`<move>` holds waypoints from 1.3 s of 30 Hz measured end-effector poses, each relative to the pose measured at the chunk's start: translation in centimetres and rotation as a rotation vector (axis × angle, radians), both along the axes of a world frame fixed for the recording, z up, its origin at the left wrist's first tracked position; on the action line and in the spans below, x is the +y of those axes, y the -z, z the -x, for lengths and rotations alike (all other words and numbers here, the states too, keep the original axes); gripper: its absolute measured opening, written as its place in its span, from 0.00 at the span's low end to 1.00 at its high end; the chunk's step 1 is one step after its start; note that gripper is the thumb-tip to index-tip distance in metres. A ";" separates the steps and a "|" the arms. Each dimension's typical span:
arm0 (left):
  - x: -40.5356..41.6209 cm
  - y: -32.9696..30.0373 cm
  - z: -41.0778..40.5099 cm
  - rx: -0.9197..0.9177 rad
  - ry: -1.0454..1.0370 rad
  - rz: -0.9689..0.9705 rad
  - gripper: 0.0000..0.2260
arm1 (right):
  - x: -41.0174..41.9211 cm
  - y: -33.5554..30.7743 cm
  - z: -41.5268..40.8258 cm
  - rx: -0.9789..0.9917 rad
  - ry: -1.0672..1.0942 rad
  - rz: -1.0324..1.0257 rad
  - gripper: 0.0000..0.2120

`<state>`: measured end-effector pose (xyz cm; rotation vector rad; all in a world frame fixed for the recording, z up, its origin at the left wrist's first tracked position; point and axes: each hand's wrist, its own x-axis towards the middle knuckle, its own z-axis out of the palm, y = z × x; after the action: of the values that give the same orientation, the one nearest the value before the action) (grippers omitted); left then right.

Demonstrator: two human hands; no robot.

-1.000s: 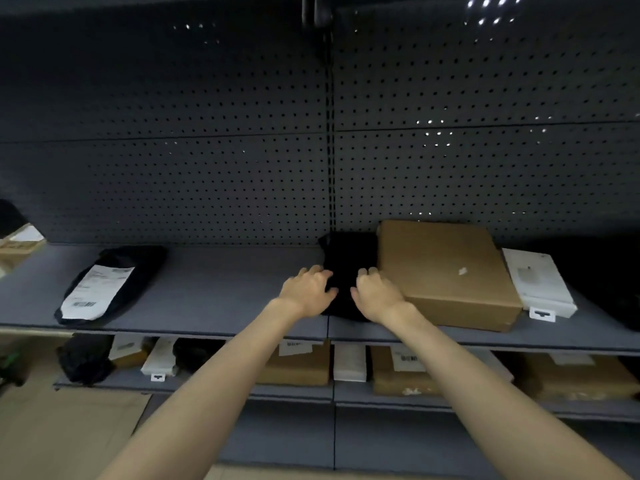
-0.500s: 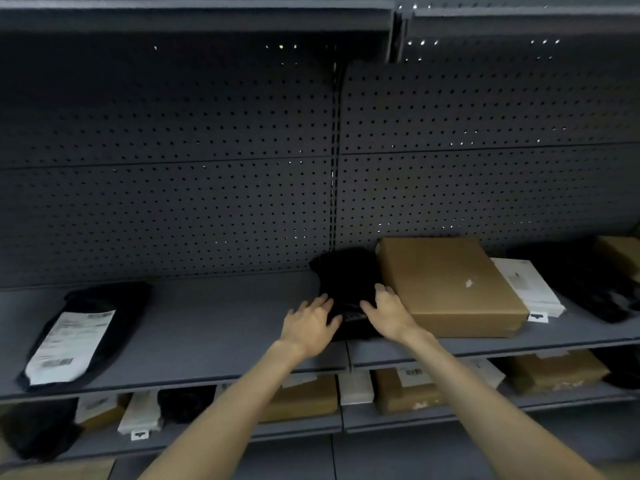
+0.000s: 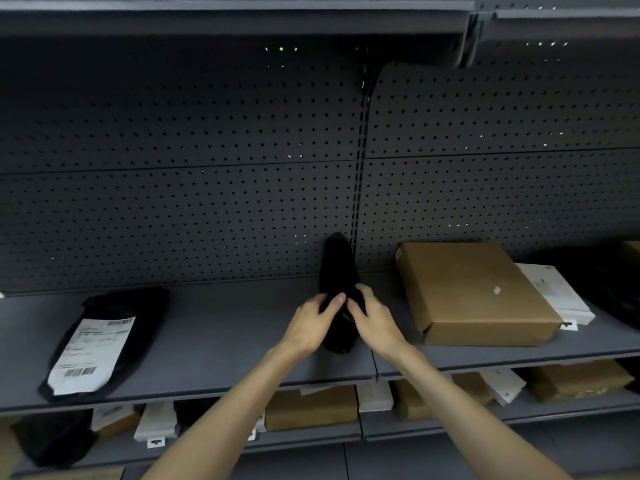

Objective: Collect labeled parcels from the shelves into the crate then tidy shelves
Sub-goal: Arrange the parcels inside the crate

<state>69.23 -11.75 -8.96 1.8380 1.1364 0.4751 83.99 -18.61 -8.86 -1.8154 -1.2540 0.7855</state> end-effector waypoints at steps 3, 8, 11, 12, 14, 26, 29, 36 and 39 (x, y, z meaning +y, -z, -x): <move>0.3 0.1 0.2 -0.027 -0.009 -0.039 0.25 | 0.3 0.2 0.7 -0.051 -0.021 -0.039 0.21; 0.2 0.1 1.5 -0.110 0.031 -0.028 0.25 | 0.7 0.5 0.8 -0.083 -0.076 -0.089 0.20; 0.6 0.3 2.2 -0.099 0.023 -0.039 0.22 | 0.8 0.3 0.9 -0.025 -0.085 -0.107 0.20; 1.0 0.6 2.5 -0.079 0.010 -0.045 0.21 | 0.8 0.2 0.9 0.002 -0.078 -0.114 0.20; 1.6 0.9 3.3 -0.025 -0.028 -0.064 0.21 | 0.9 0.1 1.0 0.043 -0.041 -0.106 0.21; 2.1 0.9 6.0 0.039 -0.237 -0.004 0.32 | 2.3 3.2 1.3 0.151 0.093 0.034 0.14; 1.3 1.2 5.6 0.028 -0.193 0.024 0.22 | 2.2 3.4 1.6 0.187 0.123 -0.002 0.12; -0.1 3.7 4.8 -0.078 -0.167 0.136 0.11 | 1.0 4.6 0.6 0.208 0.149 0.047 0.21; -0.1 3.8 5.0 -0.130 -0.172 0.156 0.08 | 0.8 4.7 0.6 0.253 0.110 0.037 0.14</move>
<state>64.23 -11.87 -12.74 1.5603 1.2121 0.5788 83.41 -17.78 -13.57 -1.7355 -0.9744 0.9479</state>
